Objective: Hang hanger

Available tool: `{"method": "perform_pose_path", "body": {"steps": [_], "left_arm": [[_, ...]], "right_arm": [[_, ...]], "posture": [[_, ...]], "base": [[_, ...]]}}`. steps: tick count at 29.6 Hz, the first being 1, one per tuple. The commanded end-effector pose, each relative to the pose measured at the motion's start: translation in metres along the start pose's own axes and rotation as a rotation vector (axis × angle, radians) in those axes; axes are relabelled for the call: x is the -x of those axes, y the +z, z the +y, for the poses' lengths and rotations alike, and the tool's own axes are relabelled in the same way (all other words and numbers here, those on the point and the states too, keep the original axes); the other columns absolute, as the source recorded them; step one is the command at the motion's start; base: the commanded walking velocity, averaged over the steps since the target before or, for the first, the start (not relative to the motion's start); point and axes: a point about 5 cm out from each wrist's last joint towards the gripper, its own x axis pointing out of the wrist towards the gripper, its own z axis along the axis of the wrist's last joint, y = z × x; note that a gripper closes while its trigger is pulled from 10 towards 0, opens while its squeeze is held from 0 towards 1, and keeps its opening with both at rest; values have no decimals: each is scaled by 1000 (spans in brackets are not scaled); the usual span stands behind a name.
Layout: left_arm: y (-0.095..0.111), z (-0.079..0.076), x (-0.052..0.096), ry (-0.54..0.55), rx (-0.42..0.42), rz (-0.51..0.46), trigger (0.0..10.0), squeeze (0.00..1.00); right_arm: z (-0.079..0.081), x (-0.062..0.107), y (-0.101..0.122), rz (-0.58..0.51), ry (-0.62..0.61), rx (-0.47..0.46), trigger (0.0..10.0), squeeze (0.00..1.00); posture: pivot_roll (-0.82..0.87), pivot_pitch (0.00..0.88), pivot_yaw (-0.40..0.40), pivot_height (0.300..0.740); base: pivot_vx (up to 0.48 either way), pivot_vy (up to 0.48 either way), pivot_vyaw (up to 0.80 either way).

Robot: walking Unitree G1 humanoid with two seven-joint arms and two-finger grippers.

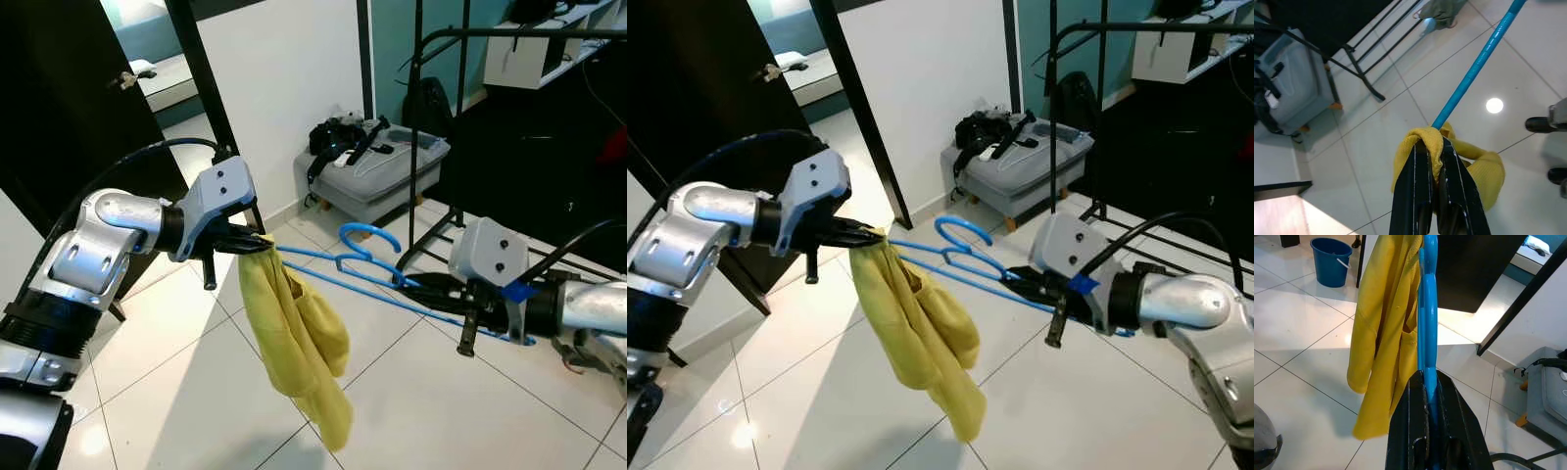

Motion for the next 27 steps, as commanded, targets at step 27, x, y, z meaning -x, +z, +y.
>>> {"method": "perform_pose_path", "body": {"steps": [27], "left_arm": [[3,4,15,-9,-202,85,10000,0]], "right_arm": [[7,-19,-31,166,-25,-86,10000,0]], "posture": [[-80,0,186,740]], "base": [[0,0,0]]}}
